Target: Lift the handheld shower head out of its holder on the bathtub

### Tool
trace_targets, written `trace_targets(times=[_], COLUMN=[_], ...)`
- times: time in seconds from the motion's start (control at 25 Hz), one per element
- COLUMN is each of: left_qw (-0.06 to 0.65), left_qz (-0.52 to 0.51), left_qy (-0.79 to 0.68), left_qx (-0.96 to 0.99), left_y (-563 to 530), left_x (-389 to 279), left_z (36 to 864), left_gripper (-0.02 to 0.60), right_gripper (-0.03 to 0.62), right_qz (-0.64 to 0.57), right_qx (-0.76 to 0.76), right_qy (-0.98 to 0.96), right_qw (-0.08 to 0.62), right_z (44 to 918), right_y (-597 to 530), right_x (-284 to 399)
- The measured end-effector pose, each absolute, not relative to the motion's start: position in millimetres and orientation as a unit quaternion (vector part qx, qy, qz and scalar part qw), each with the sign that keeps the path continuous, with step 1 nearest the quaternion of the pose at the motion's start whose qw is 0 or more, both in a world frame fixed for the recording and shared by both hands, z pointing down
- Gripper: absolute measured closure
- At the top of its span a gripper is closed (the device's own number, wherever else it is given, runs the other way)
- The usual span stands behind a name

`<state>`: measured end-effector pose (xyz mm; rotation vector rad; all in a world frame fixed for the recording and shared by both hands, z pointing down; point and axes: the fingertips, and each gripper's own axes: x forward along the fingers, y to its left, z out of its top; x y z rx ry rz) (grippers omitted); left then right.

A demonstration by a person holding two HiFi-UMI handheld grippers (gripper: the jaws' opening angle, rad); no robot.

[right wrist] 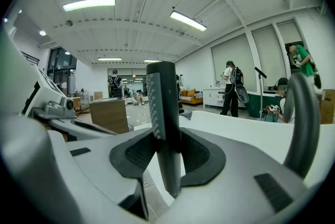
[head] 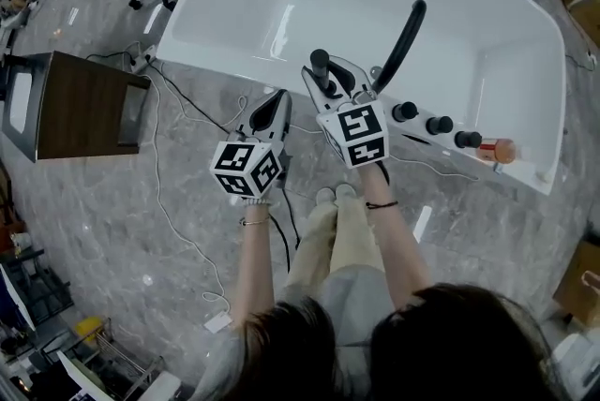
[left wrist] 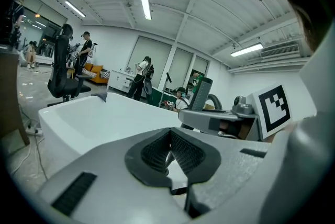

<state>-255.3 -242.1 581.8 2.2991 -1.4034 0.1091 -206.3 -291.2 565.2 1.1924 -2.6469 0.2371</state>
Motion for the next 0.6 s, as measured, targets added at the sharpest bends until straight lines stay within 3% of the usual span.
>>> trace_targets(times=[0.6], left_qw=[0.177], left_qz=[-0.004], left_qy=[-0.545], left_qx=[0.82], left_y=[-196.7], left_x=[-281.4], left_z=[455.2], left_gripper=[0.577], right_gripper=[0.464], right_qz=[0.059], right_qx=[0.336], right_qy=[-0.939], right_qw=[0.045], right_z=[409.6], right_y=[-248.2], right_x=[-240.9])
